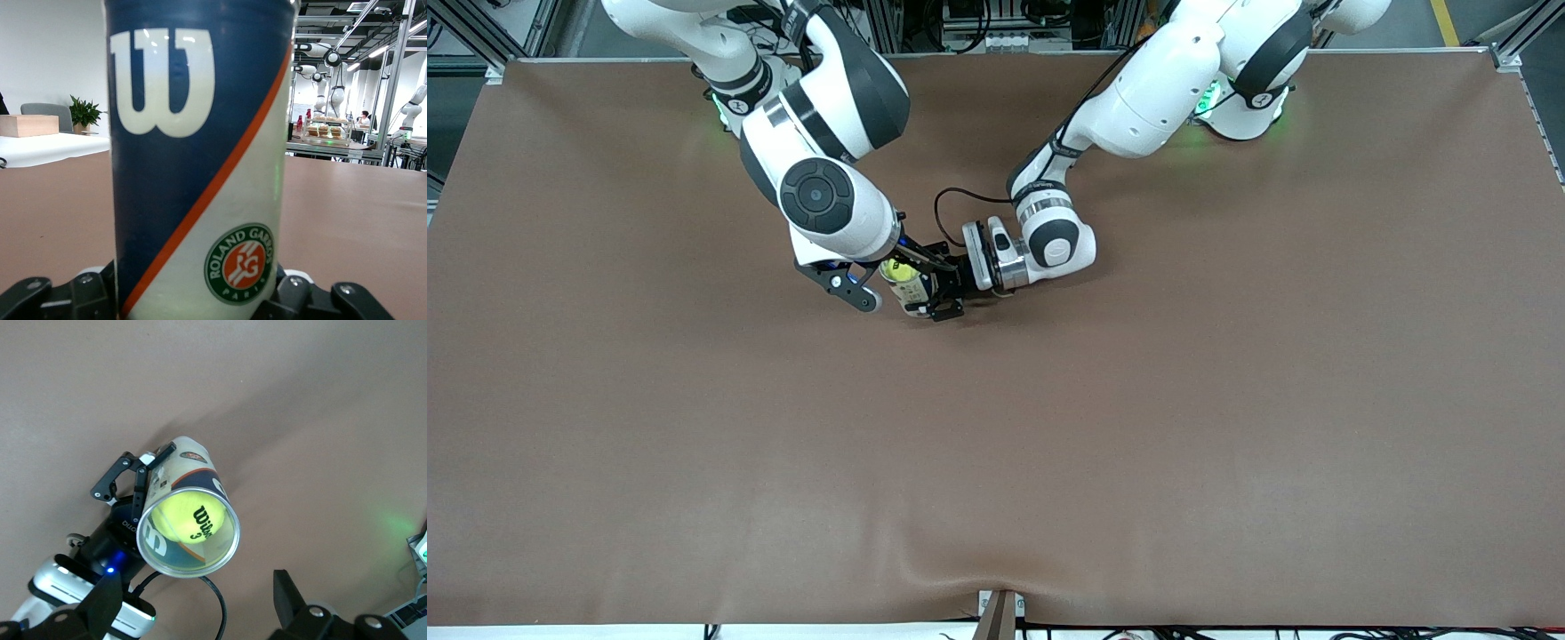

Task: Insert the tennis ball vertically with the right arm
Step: 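Set the upright can on the table and open the left gripper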

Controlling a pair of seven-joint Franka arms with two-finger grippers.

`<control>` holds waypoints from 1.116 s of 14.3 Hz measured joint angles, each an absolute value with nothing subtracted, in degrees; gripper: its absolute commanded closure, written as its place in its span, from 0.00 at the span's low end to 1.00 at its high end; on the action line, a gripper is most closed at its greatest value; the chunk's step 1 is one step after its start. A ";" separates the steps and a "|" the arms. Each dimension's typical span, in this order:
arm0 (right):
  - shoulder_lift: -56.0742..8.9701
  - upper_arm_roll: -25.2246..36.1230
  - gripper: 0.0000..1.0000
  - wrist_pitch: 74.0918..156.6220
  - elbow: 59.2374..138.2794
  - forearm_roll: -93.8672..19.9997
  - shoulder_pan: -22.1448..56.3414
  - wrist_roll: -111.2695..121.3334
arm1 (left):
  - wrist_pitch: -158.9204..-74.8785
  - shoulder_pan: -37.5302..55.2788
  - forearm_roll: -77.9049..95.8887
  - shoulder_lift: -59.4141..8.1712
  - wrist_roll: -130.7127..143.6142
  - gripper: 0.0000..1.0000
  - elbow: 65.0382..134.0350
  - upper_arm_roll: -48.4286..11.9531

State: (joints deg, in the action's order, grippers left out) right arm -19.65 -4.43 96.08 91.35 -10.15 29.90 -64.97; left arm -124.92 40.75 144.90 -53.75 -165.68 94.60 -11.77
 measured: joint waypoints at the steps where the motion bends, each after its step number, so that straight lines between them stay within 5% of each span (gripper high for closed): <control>1: -19.63 -4.26 0.00 95.62 90.83 -10.15 29.84 -65.00 | -124.91 40.76 145.07 -53.75 -165.68 0.20 94.60 -11.77; 2: -19.59 -4.03 0.00 94.29 89.98 -10.15 29.63 -65.01 | -124.92 40.80 145.32 -53.75 -165.68 0.00 94.60 -11.78; 9: -17.42 -3.56 0.00 77.68 77.39 -10.13 22.76 -60.55 | -125.09 41.01 145.48 -54.59 -165.67 0.00 95.15 -11.81; 16: -9.10 -3.08 0.00 75.29 75.48 -8.09 13.22 -37.06 | -125.07 40.60 145.48 -51.72 -165.22 0.00 99.75 -11.87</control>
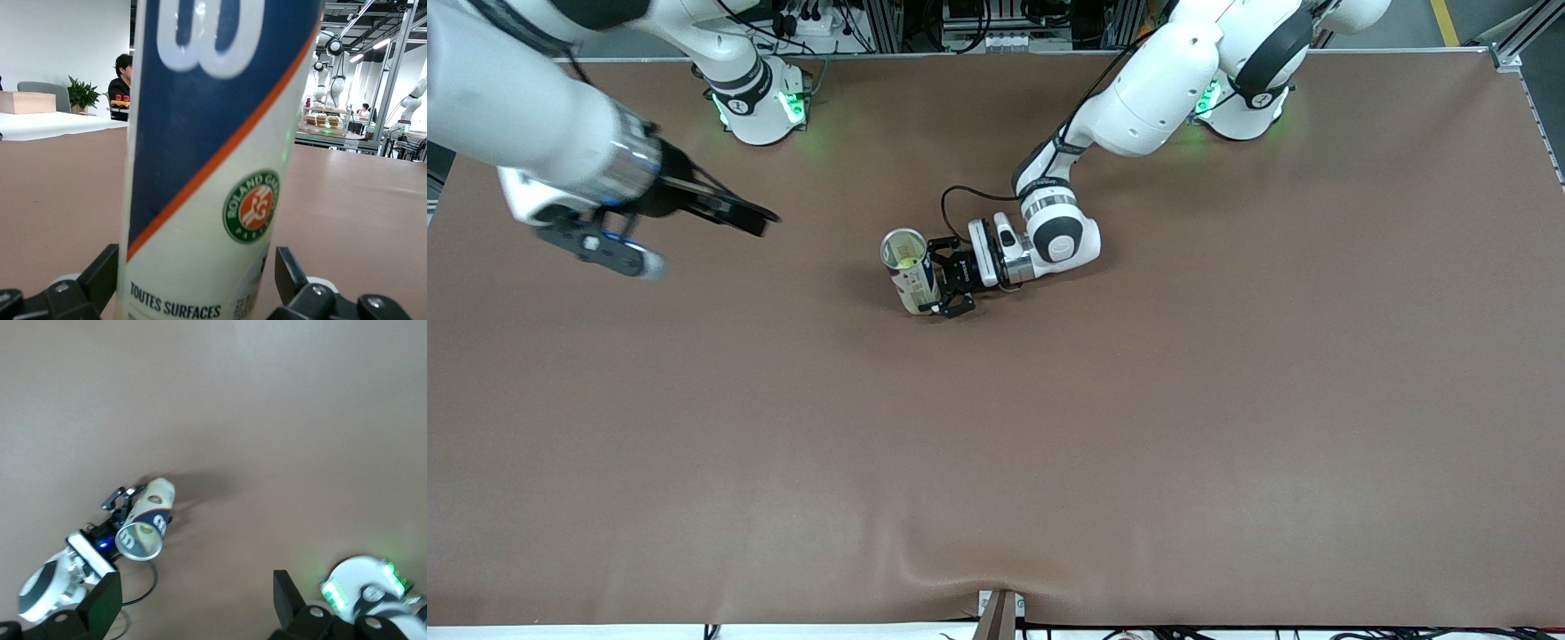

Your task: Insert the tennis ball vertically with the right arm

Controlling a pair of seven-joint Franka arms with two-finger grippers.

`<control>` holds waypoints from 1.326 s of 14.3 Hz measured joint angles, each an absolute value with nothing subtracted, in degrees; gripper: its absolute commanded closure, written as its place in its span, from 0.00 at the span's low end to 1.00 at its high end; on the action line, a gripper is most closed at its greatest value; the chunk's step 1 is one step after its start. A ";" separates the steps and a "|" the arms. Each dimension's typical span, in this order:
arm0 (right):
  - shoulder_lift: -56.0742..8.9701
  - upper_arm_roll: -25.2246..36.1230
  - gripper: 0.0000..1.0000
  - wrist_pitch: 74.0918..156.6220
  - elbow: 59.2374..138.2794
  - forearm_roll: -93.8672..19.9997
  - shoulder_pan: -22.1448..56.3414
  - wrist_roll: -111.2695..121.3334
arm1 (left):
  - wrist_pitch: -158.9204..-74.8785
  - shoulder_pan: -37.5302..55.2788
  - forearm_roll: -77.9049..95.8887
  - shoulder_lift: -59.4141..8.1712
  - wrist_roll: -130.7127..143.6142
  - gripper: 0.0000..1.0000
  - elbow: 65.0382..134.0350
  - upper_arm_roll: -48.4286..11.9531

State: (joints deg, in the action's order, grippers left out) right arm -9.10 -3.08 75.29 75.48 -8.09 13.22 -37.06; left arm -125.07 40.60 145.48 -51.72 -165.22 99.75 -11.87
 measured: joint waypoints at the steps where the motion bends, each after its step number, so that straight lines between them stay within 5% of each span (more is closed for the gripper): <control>1: -8.21 -3.08 0.00 74.99 75.47 -6.57 13.08 -34.31 | -125.08 40.25 145.48 -50.56 -165.21 0.00 101.18 -11.86; 9: 0.83 -1.99 0.00 72.57 78.21 -4.10 5.17 -15.23 | -125.09 32.95 141.27 -44.96 -165.01 0.00 108.65 -14.69; 19: 11.32 -1.71 0.00 72.71 88.28 -2.14 -3.85 2.68 | -125.09 14.31 113.37 -41.58 -158.90 0.00 113.14 -21.32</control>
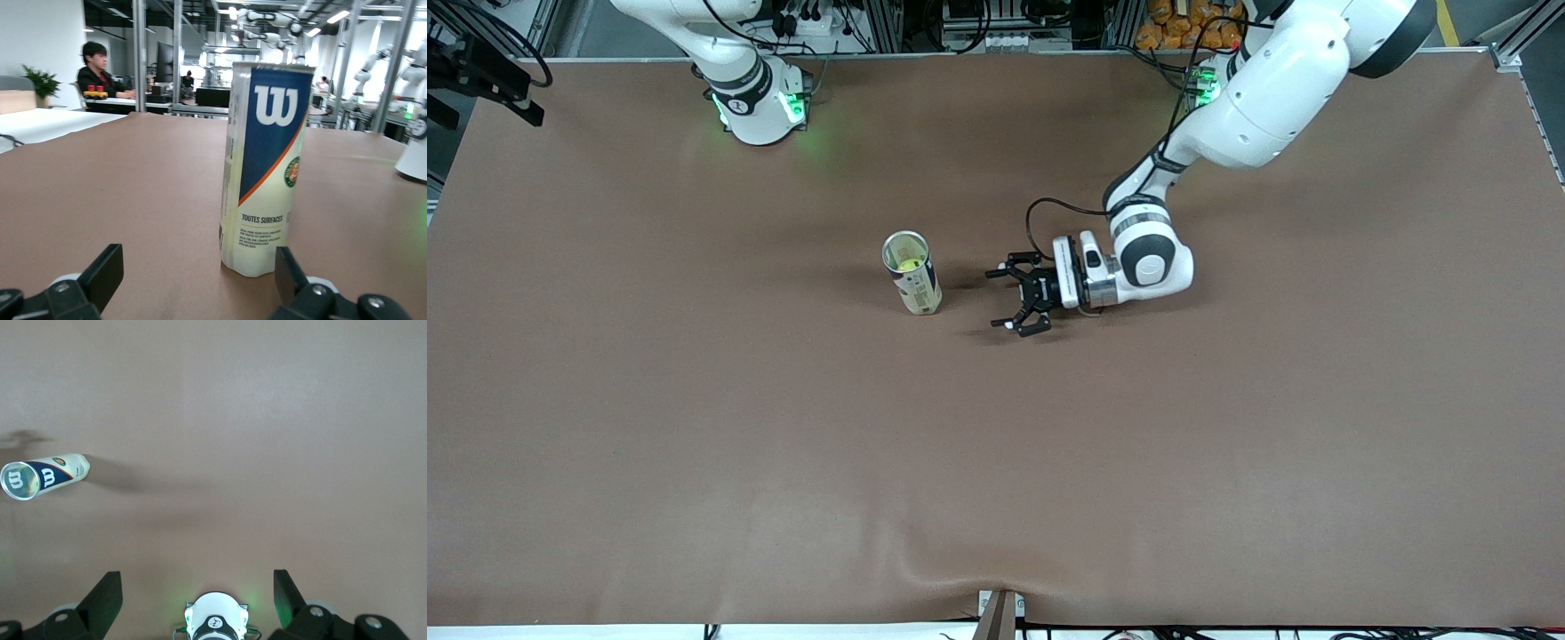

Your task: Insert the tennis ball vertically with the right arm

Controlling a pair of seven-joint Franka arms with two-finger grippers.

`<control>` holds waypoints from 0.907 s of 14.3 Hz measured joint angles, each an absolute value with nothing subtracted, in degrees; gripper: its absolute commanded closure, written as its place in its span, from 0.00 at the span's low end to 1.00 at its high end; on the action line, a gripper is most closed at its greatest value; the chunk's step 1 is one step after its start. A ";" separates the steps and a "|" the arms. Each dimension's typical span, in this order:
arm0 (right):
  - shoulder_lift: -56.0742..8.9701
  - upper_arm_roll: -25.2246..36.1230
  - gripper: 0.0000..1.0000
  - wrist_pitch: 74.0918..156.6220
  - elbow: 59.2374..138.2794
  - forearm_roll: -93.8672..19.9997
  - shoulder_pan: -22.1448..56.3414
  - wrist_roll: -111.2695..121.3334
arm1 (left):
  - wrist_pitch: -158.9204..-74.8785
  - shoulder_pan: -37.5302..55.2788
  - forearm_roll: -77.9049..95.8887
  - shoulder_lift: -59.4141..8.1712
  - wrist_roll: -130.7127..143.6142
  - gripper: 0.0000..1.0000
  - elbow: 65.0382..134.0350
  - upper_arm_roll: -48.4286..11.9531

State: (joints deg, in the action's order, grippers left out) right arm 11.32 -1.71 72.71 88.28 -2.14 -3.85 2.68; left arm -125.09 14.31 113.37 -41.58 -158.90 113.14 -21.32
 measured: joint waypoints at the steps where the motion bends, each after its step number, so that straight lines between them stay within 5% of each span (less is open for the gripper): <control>1: 11.75 -1.72 0.00 72.71 88.99 -2.08 -3.97 2.72 | -125.13 13.20 110.24 -40.32 -158.11 0.00 113.84 -21.39; 7: 18.90 -1.75 0.00 82.23 101.80 -2.01 -5.18 2.85 | -125.06 2.12 88.11 -32.57 -152.88 0.00 119.84 -21.86; 13: 17.06 -1.78 0.00 85.36 101.42 -2.01 -5.18 2.85 | -123.28 -4.17 71.48 -30.45 -140.67 0.00 119.19 -22.15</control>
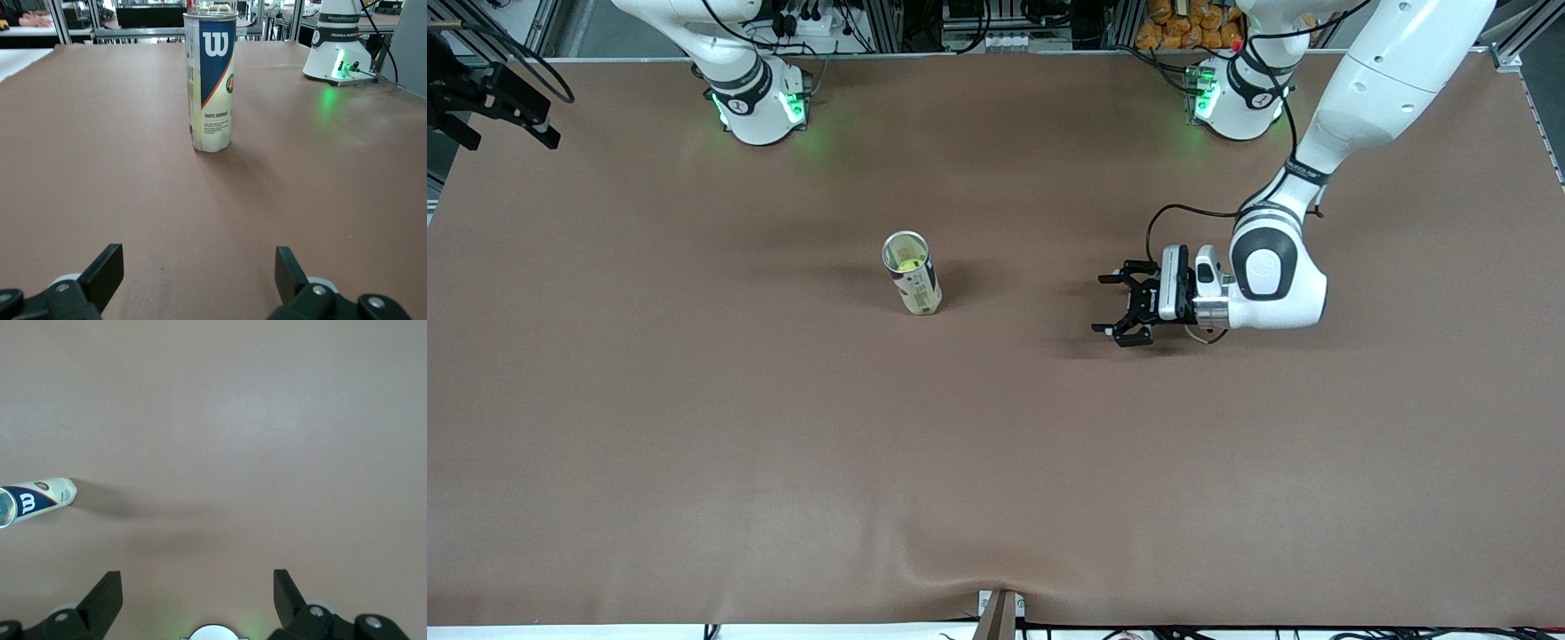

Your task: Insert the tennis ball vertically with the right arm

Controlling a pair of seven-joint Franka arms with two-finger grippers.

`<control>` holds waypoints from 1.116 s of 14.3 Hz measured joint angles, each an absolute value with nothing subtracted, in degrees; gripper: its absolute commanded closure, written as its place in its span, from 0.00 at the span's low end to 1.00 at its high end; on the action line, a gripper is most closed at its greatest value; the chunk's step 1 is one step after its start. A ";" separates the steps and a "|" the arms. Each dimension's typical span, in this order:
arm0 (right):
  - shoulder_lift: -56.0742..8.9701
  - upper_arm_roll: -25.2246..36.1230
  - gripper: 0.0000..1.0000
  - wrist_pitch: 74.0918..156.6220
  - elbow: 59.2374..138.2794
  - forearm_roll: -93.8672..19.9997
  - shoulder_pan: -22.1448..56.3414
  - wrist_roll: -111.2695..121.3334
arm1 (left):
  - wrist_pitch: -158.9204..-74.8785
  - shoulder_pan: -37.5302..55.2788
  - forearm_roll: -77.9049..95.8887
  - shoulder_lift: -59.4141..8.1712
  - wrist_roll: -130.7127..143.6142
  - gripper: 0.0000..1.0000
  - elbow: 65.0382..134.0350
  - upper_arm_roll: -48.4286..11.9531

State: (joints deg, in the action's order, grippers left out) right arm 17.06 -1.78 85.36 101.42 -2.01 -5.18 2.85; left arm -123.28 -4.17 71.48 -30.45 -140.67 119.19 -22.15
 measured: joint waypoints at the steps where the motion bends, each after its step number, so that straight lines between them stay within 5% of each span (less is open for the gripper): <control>1: 16.26 -1.80 0.00 85.21 100.75 -2.01 -5.18 2.87 | -123.28 -4.17 71.09 -30.34 -139.77 0.00 118.93 -22.16; 9: 13.75 -1.87 0.00 84.97 99.18 -2.01 -5.18 4.05 | -117.73 -4.49 59.60 -30.25 -123.43 0.00 113.83 -18.87; 16: 9.90 -2.06 0.00 84.84 95.62 -2.02 -4.96 4.86 | -95.28 -3.57 39.13 -30.09 -93.23 0.00 92.56 -6.01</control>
